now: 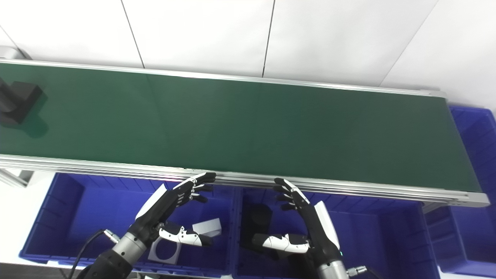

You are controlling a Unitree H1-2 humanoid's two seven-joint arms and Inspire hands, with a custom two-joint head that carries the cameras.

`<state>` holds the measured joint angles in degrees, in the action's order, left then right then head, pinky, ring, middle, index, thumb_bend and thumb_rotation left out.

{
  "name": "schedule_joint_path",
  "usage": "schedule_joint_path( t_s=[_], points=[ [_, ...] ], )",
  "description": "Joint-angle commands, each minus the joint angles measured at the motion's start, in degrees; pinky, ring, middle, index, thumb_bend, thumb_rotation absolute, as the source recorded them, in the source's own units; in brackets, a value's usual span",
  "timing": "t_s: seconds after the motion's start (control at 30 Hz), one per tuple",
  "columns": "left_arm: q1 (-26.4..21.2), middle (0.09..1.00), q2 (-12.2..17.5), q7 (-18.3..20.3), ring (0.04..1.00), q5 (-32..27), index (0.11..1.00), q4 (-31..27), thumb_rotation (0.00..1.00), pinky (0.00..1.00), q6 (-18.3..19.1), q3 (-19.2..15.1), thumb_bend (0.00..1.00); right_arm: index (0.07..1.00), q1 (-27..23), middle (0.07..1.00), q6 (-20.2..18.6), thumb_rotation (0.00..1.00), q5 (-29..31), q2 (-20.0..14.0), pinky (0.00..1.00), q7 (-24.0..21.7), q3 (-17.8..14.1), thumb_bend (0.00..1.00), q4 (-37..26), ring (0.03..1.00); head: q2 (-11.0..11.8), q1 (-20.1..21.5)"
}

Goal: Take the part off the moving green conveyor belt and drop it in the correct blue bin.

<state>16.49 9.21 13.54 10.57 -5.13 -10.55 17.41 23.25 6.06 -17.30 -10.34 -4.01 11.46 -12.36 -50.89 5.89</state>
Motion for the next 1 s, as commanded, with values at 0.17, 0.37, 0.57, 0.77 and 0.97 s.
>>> schedule_joint_path(
  t_s=[0.17,0.37,0.57,0.77,0.97],
  points=[
    [-0.58,0.895,0.08,0.00,0.843,-0.69,0.885,-1.29,0.15,0.75,-2.06,0.08,0.79,0.875,0.05,0.827,2.57,0.39,0.24,-0.16,0.69,0.16,0.00,0.94,-1.43,0.773,-0.11,-0.07],
    [-0.46,0.896,0.02,-0.06,0.838,-0.56,0.883,-1.62,0.15,0.73,-1.58,0.04,0.79,0.877,-0.04,0.825,2.50,0.40,0.19,-0.30,0.68,0.01,0.08,0.94,-1.34,0.770,-0.14,-0.08],
    [-0.52,0.892,0.11,-0.05,0.831,-0.62,0.886,-1.46,0.14,0.73,-2.04,0.04,0.79,0.875,-0.16,0.815,2.36,0.40,0.20,-0.30,0.66,-0.09,0.09,0.95,-1.38,0.758,-0.22,-0.07],
    [-0.45,0.895,0.04,0.00,0.839,-0.86,0.884,-1.61,0.14,0.74,-1.56,-0.03,0.79,0.878,-0.09,0.824,2.25,0.40,0.74,-0.21,0.68,-0.32,0.01,0.95,-1.60,0.774,-0.30,-0.04],
    [-0.32,0.899,0.12,0.18,0.840,-0.76,0.885,-2.22,0.14,0.73,-0.67,0.01,0.79,0.878,-0.01,0.826,1.87,0.40,0.42,-0.20,0.66,-0.42,-0.01,0.95,-1.91,0.762,-0.39,-0.03]
  ],
)
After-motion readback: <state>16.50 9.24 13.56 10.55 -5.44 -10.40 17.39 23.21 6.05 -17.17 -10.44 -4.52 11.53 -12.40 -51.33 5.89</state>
